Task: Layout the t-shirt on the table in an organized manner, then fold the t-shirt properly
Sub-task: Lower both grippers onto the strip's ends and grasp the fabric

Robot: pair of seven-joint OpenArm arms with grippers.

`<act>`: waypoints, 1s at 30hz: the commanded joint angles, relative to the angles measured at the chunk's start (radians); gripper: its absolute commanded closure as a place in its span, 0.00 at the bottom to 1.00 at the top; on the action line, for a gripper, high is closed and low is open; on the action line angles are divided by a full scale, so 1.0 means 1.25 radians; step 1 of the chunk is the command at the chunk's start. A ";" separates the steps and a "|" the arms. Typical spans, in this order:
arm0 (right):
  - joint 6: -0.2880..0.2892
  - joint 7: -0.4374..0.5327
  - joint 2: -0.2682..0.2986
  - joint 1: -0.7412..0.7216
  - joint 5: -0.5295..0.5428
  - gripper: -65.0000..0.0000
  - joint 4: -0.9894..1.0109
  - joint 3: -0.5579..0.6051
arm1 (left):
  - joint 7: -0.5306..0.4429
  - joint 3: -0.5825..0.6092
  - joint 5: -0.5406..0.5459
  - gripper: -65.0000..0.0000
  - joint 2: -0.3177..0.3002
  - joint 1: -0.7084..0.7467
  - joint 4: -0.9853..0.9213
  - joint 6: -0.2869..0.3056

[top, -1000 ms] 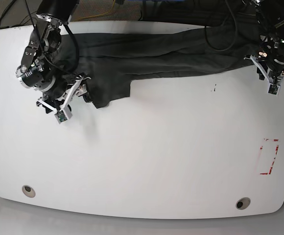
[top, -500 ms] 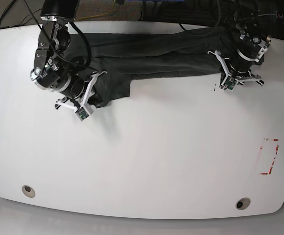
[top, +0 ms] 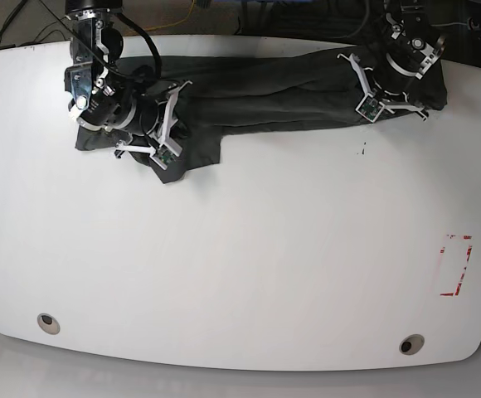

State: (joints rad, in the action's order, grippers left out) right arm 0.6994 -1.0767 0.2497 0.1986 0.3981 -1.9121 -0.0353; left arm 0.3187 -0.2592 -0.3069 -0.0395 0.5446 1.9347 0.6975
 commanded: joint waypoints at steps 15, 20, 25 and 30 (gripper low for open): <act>-0.001 0.017 0.044 0.033 0.006 1.00 0.024 -0.008 | -0.015 -0.040 0.009 0.97 -0.013 0.098 0.008 0.000; -0.001 0.068 0.044 0.034 -0.034 1.00 0.086 -0.007 | -0.014 -0.034 0.009 0.97 -0.029 0.092 -0.031 0.000; -0.001 0.151 0.041 0.047 -0.129 1.00 0.163 -0.007 | -0.014 -0.034 0.008 0.97 -0.046 0.028 -0.083 0.000; -0.001 0.218 0.041 0.044 -0.167 1.00 0.229 -0.008 | -0.014 -0.024 0.008 0.97 -0.091 -0.035 -0.174 0.000</act>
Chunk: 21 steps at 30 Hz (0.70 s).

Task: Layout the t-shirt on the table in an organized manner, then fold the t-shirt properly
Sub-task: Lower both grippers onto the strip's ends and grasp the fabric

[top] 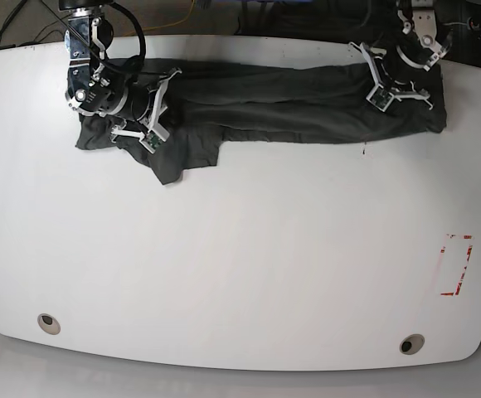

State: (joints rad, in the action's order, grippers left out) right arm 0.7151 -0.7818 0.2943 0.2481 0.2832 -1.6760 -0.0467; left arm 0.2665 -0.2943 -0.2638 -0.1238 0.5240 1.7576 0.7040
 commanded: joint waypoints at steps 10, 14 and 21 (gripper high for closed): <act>-0.014 0.043 0.006 -0.064 -0.082 1.00 0.164 -0.033 | 0.028 0.058 -0.026 0.97 -0.081 -0.190 -0.173 -0.005; -0.014 0.061 0.007 -0.094 -0.082 1.00 0.196 -0.041 | 0.029 0.058 -0.029 0.97 -0.081 -0.225 -0.183 -0.005; -0.014 0.058 0.035 -0.130 -0.076 1.00 0.206 -0.042 | 0.096 0.061 -0.028 0.97 -0.081 -0.260 -0.180 -0.005</act>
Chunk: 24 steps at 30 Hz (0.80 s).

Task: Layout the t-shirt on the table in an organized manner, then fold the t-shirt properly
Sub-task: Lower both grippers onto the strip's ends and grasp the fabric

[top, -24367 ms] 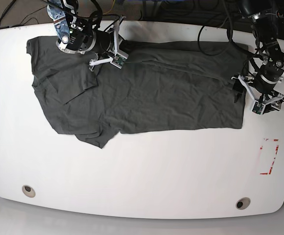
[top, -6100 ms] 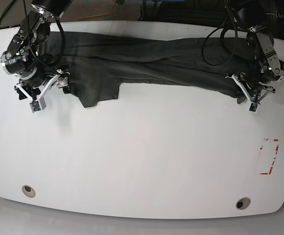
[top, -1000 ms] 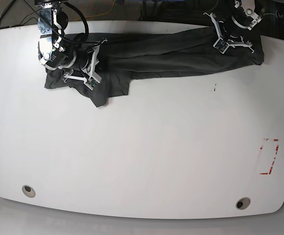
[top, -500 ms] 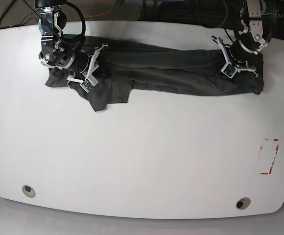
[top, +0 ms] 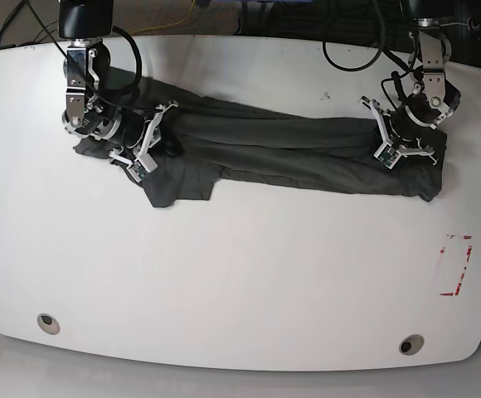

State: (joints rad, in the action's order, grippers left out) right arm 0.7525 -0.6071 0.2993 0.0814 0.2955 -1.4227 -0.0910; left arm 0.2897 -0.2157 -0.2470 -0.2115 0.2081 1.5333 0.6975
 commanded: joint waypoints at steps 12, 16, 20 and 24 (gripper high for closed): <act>-0.043 -0.092 0.040 0.002 -0.088 1.00 -0.047 -0.006 | 0.108 -0.005 -0.041 0.97 -0.007 0.016 0.060 0.000; -0.043 -0.138 0.040 -0.001 -0.086 0.99 -0.099 -0.006 | 0.109 -0.005 -0.041 0.97 -0.006 0.029 0.092 0.000; -0.043 -0.183 0.039 -0.003 -0.086 0.91 -0.168 -0.008 | 0.141 -0.006 -0.041 0.97 0.008 0.043 0.125 0.000; -0.043 -0.210 0.032 -0.003 -0.086 0.73 -0.250 -0.008 | 0.192 -0.006 -0.040 0.97 0.010 0.045 0.170 0.000</act>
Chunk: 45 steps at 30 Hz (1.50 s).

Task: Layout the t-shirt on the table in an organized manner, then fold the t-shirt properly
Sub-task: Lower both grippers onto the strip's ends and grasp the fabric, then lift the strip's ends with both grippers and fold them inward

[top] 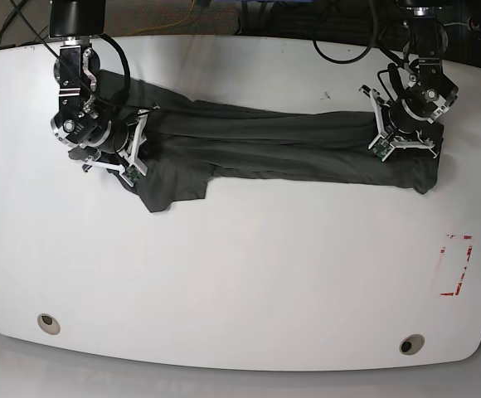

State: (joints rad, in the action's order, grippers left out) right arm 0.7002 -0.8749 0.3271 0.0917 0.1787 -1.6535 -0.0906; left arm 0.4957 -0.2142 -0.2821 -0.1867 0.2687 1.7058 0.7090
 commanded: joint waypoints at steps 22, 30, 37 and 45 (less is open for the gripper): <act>-0.002 -0.019 -0.119 -0.171 0.009 0.30 0.064 -0.245 | 0.062 -0.007 -0.009 0.58 -0.007 -0.008 0.099 -0.009; -0.002 -0.018 -0.117 -0.248 0.028 0.30 0.208 -0.316 | 0.061 -0.044 -0.011 0.38 0.044 -0.066 0.100 -0.009; -0.002 -0.018 -0.088 -0.264 0.131 0.31 0.301 -0.326 | 0.061 -0.042 -0.013 0.38 0.053 -0.116 0.100 -0.009; -0.002 -0.019 -0.084 -0.242 0.188 0.31 0.325 -0.295 | 0.061 -0.042 -0.014 0.38 0.053 -0.143 0.099 -0.009</act>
State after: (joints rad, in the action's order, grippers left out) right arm 0.6922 -0.9199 0.2138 -0.2028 0.3717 -1.2270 -0.4889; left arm 0.5869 -0.2634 -0.3065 -0.1112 0.1139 1.8103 0.7067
